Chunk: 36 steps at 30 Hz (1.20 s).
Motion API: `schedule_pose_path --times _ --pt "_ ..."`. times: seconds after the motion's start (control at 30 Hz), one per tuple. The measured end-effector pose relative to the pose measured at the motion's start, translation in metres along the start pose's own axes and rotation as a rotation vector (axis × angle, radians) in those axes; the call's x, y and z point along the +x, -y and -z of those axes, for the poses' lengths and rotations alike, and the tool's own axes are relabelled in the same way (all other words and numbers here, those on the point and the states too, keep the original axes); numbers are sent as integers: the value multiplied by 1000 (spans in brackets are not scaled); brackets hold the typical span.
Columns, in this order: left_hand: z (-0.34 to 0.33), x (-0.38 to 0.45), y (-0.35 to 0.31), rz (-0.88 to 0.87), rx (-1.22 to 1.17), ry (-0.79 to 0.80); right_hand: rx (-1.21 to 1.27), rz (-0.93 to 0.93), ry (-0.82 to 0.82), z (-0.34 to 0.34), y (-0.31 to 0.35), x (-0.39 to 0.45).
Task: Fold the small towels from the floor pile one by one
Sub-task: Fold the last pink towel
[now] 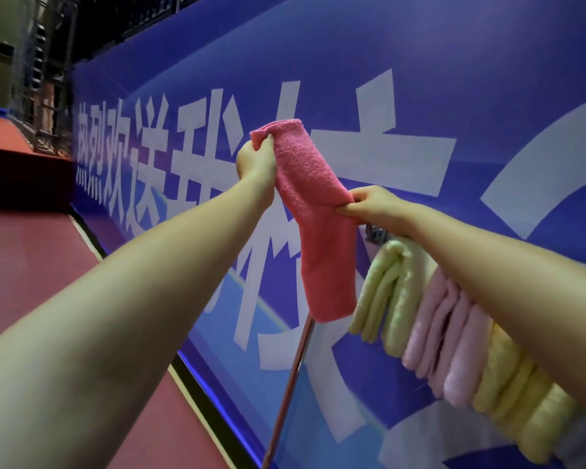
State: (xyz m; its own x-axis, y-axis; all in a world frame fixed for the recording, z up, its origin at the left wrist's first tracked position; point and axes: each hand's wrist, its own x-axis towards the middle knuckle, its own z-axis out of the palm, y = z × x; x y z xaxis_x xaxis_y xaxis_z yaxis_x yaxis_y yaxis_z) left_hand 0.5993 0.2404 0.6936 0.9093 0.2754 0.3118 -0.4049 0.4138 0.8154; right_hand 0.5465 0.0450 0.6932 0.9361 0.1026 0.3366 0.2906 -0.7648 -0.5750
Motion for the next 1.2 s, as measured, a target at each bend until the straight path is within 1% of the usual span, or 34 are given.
schedule_pose_path --times 0.07,0.17,0.3,0.37,0.43,0.47,0.53,0.6,0.7,0.83,0.87,0.9,0.97,1.0,1.03,1.07,1.2 --pt "2 -3 5 22 3 17 -28 -17 23 6 0 -5" --pt "5 -10 23 157 12 45 -33 -65 58 20 0 -16" --pt "5 -27 45 323 -106 72 183 -171 45 41 3 -28" --pt "-1 -33 52 367 -140 76 209 -249 26 48 -2 -28" --pt "-7 -37 62 401 -109 77 128 -316 -13 48 -9 -27" --pt "-9 -36 68 410 -81 76 90 -338 -60 46 -11 -23" --pt "-11 -35 86 391 -17 116 13 -327 -171 40 -13 -15" --pt "-9 -38 102 411 -12 149 -98 -290 -229 34 -13 -8" --pt "-5 -47 128 528 -12 107 -233 -233 -224 28 -22 -4" --pt "9 -68 159 653 98 230 -315 -179 -268 30 -27 -6" --pt "13 -75 163 660 124 273 -327 -151 -270 30 -27 -7" --pt "15 -82 162 631 175 319 -324 -123 -261 30 -26 -8" --pt "14 -92 154 463 348 417 -341 -105 -236 28 -24 -11" --pt "12 -96 148 366 401 438 -375 -102 -232 27 -23 -12" --pt "9 -99 141 296 399 450 -425 -99 -236 27 -21 -13" --pt "7 -102 134 274 364 458 -471 -95 -246 27 -19 -15" --pt "-6 -112 105 412 64 454 -590 -88 -265 26 -16 -26"
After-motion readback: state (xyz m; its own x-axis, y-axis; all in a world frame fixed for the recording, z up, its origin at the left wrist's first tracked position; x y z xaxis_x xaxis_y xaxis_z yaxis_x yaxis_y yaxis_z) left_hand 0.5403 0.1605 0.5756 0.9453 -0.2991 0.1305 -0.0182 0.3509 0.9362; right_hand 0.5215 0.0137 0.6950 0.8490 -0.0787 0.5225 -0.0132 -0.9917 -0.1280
